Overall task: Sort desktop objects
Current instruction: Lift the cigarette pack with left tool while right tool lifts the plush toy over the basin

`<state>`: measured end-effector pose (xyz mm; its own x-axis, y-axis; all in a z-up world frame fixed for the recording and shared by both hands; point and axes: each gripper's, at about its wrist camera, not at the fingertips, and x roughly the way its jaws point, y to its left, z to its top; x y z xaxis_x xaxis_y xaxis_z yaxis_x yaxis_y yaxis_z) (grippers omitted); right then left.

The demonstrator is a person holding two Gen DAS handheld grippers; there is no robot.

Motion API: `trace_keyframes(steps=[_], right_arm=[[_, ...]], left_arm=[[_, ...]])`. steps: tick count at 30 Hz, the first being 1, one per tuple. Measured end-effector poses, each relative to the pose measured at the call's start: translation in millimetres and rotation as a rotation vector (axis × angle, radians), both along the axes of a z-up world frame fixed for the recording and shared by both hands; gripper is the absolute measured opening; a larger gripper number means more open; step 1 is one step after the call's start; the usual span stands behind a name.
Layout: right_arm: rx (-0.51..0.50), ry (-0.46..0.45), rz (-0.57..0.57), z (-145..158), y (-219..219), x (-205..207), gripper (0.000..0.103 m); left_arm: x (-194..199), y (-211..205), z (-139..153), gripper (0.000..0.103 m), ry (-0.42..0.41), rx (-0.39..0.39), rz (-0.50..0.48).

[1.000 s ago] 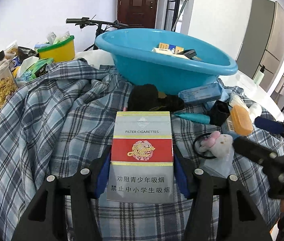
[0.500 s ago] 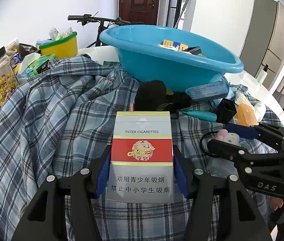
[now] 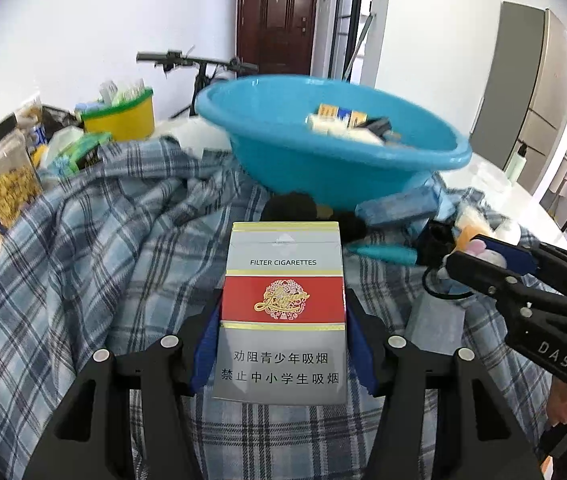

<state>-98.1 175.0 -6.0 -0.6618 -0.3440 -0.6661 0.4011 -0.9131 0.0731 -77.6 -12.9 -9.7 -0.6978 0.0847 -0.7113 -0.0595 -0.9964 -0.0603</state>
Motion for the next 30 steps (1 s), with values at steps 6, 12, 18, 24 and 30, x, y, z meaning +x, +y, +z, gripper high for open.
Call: trace_keyframes(steps=[6,12,18,24,30], right_arm=[[-0.022,0.088,-0.056,27,10,11,0.035],[-0.052,0.188,-0.113,60,21,20,0.035],[-0.095,0.296,-0.138,102,30,31,0.035],[-0.115,0.386,-0.147,135,29,46,0.035],[-0.127,0.445,-0.15,153,28,59,0.035]], left_arm=[[3,9,29,0.059,0.086,0.007,-0.017],[9,20,67,0.059,0.202,-0.012,-0.028],[15,27,110,0.059,0.281,-0.016,-0.034],[22,29,142,0.059,0.354,-0.012,-0.013],[37,27,168,0.059,0.421,-0.011,-0.003]])
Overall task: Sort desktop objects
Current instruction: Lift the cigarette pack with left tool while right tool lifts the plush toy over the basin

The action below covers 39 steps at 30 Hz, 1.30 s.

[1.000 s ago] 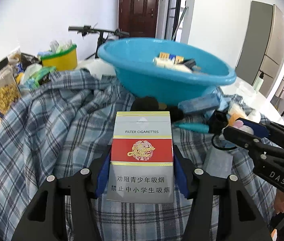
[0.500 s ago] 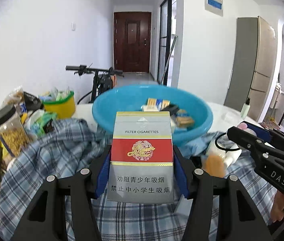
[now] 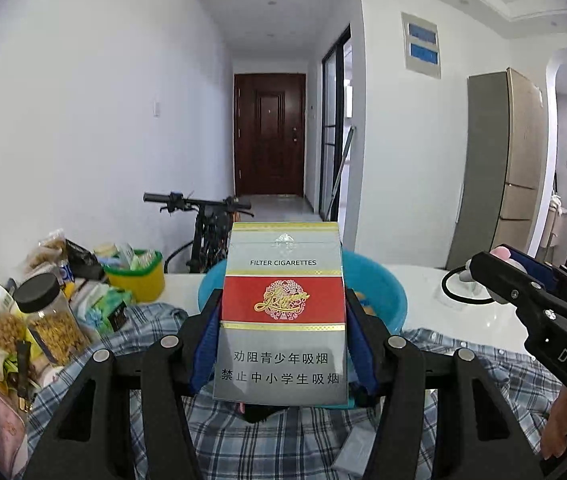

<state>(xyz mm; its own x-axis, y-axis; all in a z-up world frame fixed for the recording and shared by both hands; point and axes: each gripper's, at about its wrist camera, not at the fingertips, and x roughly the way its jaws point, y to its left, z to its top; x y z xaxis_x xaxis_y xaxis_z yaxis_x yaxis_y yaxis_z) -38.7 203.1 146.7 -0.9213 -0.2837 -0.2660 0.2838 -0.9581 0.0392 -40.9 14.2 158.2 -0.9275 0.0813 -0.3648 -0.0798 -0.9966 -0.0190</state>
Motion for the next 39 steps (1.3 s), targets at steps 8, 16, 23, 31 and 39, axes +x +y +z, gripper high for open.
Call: trace_keyframes(steps=[8,16,23,31,39], right_arm=[[-0.004,0.033,0.0,12,-2,8,0.035],[-0.008,0.042,-0.002,14,0,14,0.036],[-0.004,0.044,-0.003,14,3,20,0.036],[-0.008,0.035,-0.003,13,4,21,0.036],[-0.007,0.029,-0.002,10,5,14,0.036]], left_arm=[[12,0,17,0.059,0.028,-0.003,-0.001],[22,5,15,0.059,0.024,0.0,-0.011],[29,4,14,0.059,0.027,-0.001,-0.011],[30,3,12,0.059,0.024,0.001,-0.015],[19,5,10,0.059,0.021,-0.004,-0.025]])
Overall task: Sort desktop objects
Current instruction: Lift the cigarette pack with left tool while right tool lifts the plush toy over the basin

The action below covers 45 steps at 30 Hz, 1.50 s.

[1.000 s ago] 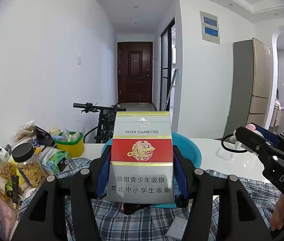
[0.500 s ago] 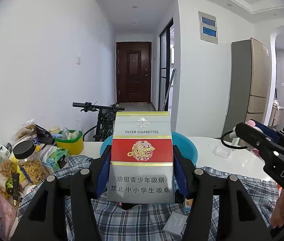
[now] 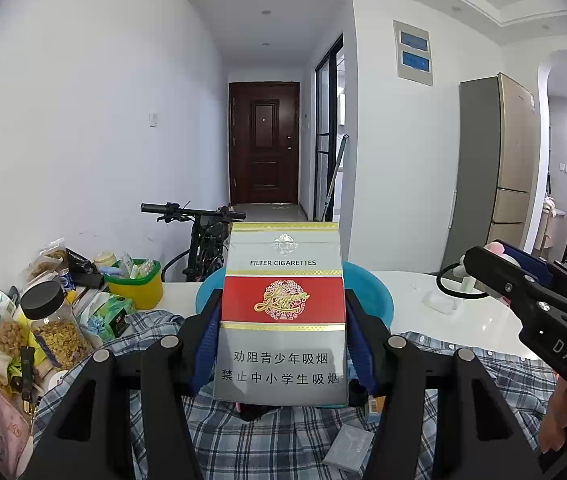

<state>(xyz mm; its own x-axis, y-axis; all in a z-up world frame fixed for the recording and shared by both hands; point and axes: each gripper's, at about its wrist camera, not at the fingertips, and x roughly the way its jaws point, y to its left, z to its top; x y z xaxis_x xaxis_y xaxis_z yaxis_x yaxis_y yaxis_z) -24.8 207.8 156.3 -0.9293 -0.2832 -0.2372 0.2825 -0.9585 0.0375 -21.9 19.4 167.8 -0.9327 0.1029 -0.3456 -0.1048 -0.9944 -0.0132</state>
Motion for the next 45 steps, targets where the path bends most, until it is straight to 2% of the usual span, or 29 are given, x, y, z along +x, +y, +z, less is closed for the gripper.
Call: trace_keyframes(steps=[8,15,24,35,45], right_arm=[[0.004,-0.013,0.0,-2,-3,-24,0.036],[0.019,-0.005,0.002,1,-10,-51,0.036],[0.045,0.004,0.003,3,-20,-87,0.036],[0.026,-0.009,-0.029,1,-16,-142,0.036],[0.039,-0.029,-0.034,-10,-22,-194,0.036]], left_arm=[[-26,-3,-6,0.059,-0.015,0.03,-0.022],[-57,-5,-7,0.059,-0.016,0.015,-0.016],[-104,-9,-9,0.059,-0.01,0.016,0.005],[-160,-10,-8,0.059,0.0,0.022,0.012],[-218,-18,-21,0.059,-0.019,0.036,0.02]])
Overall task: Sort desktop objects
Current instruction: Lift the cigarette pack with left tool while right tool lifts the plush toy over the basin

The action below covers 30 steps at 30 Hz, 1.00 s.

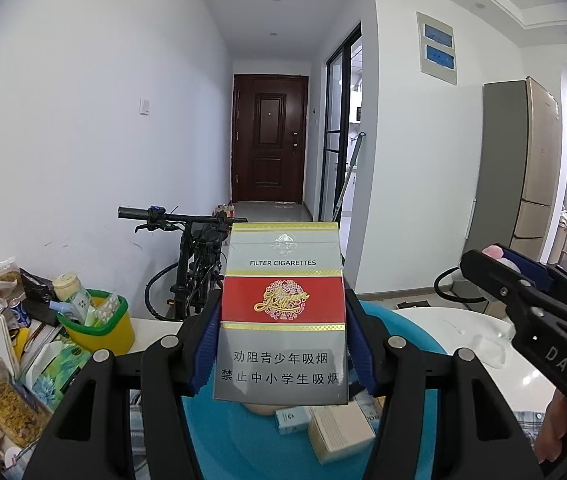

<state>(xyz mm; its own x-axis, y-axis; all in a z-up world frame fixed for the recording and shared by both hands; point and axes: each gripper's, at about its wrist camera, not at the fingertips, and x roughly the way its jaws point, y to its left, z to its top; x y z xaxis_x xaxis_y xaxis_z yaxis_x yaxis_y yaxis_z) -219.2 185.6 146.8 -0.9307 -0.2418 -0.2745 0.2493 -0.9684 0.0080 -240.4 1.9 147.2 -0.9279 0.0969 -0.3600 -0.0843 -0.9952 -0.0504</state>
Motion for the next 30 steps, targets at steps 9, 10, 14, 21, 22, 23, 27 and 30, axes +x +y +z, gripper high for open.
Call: trace_keyframes(steps=[9,10,14,21,22,23,27,30], right_arm=[[-0.034,-0.019,-0.015,-6,1,-35,0.036],[-0.043,-0.02,-0.014,-6,2,-38,0.036],[-0.048,-0.017,-0.01,-6,0,-44,0.036],[-0.035,-0.043,-0.005,-14,-3,-55,0.036],[-0.035,-0.047,-0.003,-14,-3,-56,0.036],[-0.035,-0.052,-0.001,-14,-3,-56,0.036],[-0.03,-0.082,-0.006,-16,-2,-60,0.036],[-0.017,-0.131,-0.014,-21,-2,-67,0.036]], left_arm=[[-44,-12,-13,0.059,-0.012,0.021,0.026],[-46,-13,-14,0.059,-0.01,0.021,0.03],[-56,-18,-16,0.059,-0.011,0.027,0.031],[-66,-18,-26,0.059,-0.041,0.034,0.021],[-68,-17,-27,0.059,-0.048,0.036,0.018],[-69,-16,-28,0.059,-0.058,0.031,0.02],[-79,-18,-35,0.059,-0.116,0.016,0.046],[-90,-21,-44,0.059,-0.19,0.029,0.04]])
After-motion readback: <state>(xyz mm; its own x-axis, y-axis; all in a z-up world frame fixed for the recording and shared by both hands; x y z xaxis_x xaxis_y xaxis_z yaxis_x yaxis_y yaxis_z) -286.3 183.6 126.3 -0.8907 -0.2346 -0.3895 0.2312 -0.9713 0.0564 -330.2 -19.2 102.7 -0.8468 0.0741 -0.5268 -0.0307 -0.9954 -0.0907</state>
